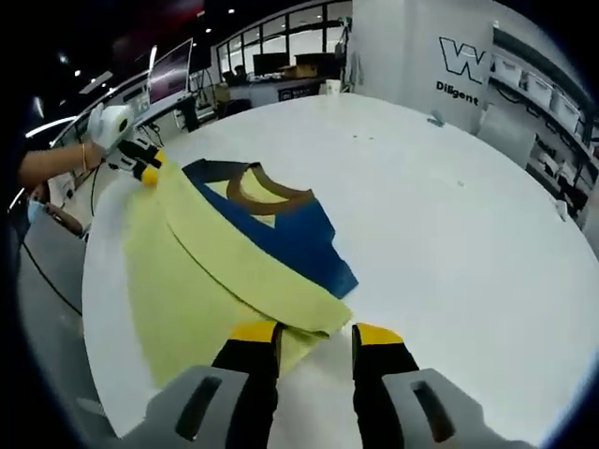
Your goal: Fold the garment on the visible template until the final outline fits inside the template.
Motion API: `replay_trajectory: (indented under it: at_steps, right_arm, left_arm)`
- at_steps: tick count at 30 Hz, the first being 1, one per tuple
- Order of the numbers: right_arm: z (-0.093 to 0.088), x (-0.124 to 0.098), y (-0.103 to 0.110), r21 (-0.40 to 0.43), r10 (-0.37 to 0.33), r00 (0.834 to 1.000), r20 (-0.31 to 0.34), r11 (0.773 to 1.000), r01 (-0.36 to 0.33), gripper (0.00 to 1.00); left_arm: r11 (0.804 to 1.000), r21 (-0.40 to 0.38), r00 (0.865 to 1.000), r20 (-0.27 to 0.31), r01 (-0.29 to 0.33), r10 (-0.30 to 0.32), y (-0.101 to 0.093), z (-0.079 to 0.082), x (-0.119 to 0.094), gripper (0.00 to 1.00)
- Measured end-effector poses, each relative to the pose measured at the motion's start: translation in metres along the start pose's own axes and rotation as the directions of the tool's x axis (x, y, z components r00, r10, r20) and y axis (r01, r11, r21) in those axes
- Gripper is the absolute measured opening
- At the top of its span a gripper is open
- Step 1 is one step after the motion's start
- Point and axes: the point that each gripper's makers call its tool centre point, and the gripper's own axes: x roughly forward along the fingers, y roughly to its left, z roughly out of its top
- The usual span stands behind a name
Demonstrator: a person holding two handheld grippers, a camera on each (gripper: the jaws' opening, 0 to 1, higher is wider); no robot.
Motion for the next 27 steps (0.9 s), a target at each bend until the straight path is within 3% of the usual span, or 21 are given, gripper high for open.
replay_trajectory:
  at_steps: [4,8,12,16,20,23,24,27]
  right_arm:
    - [0.006,0.003,-0.006,0.098,-0.009,0.999,0.040,0.995,0.005,0.21]
    - [0.013,0.005,-0.010,0.148,-0.015,0.997,0.069,0.989,0.004,0.18]
    - [0.020,0.010,-0.007,0.145,0.001,0.996,0.088,0.989,-0.014,0.14]
    - [0.022,0.011,-0.004,0.116,0.024,0.995,0.093,0.993,-0.035,0.08]
    - [0.024,0.012,-0.001,0.106,0.038,0.995,0.096,0.993,-0.048,0.03]
    - [0.025,0.010,0.004,0.089,0.054,0.993,0.108,0.994,-0.064,0.00]
    - [0.026,0.010,0.005,0.085,0.061,0.992,0.110,0.994,-0.071,0.00]
    - [0.028,0.008,0.011,0.080,0.094,0.987,0.129,0.991,-0.105,0.00]
  left_arm:
    - [0.988,-0.152,0.998,0.050,-0.031,0.038,0.013,0.012,0.011,0.10]
    - [0.973,-0.229,0.998,0.058,-0.004,0.018,0.016,0.010,0.017,0.16]
    - [0.973,-0.231,0.999,0.042,0.025,-0.016,0.013,0.005,0.019,0.19]
    - [0.988,-0.143,0.998,0.029,0.050,-0.047,0.011,0.003,0.019,0.22]
    - [0.985,-0.156,0.997,0.033,0.068,-0.063,0.014,0.003,0.023,0.20]
    - [0.976,-0.189,0.994,0.045,0.104,-0.097,0.012,0.007,0.030,0.17]
    - [0.963,-0.230,0.990,0.066,0.138,-0.126,0.008,0.010,0.031,0.16]
    - [0.942,-0.293,0.986,0.096,0.162,-0.140,0.009,0.016,0.036,0.15]
